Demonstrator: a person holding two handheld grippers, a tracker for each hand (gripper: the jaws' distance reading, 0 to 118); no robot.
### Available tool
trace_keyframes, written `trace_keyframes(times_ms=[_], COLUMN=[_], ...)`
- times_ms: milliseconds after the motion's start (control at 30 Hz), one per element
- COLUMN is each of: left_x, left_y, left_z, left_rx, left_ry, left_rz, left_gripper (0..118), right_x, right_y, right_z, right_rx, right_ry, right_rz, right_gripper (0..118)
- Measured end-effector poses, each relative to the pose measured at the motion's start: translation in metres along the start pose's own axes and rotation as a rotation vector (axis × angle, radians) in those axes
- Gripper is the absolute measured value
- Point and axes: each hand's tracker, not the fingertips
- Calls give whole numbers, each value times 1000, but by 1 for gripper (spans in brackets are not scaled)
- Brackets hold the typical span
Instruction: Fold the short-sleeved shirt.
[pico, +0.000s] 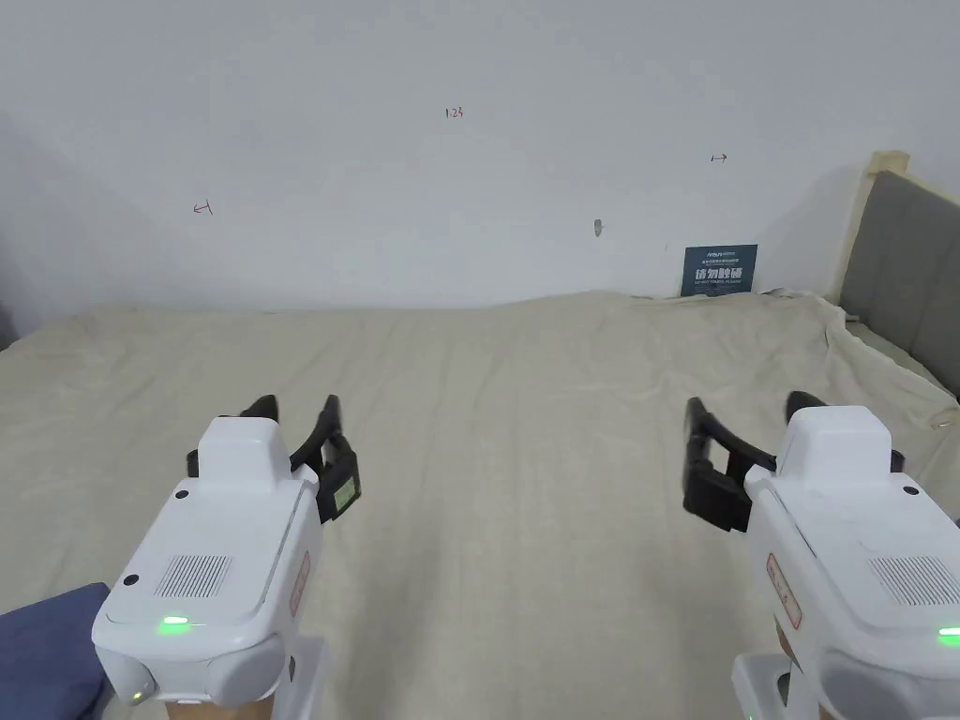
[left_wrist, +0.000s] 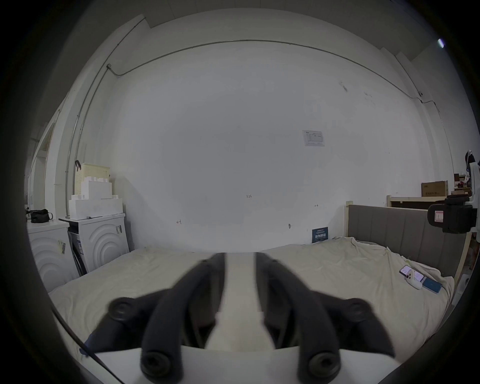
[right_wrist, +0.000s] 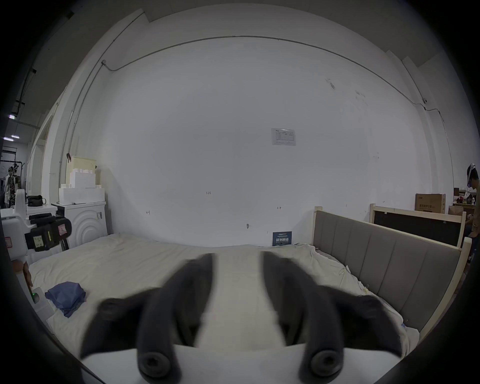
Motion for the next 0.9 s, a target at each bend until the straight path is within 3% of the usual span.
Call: trace_keyframes(times_ms=[33, 100, 133, 900], left_x=[-1, -2, -3, -6], left_y=[-1, -2, -2, -3], left_z=[0, -1, -1, 1], left_rx=[-3, -8, -11, 6], left_ry=[1, 0, 3, 19], left_rz=[6, 19, 25, 35], left_gripper=[83, 112, 118, 118], right_x=[0, 0, 1, -1], right_y=[0, -1, -1, -1], right_z=[0, 1, 1, -1], right_rx=[-1, 13, 16, 19], right_ry=[0, 0, 0, -15], right_rz=[-3, -6, -5, -22], right_gripper=[103, 113, 114, 118])
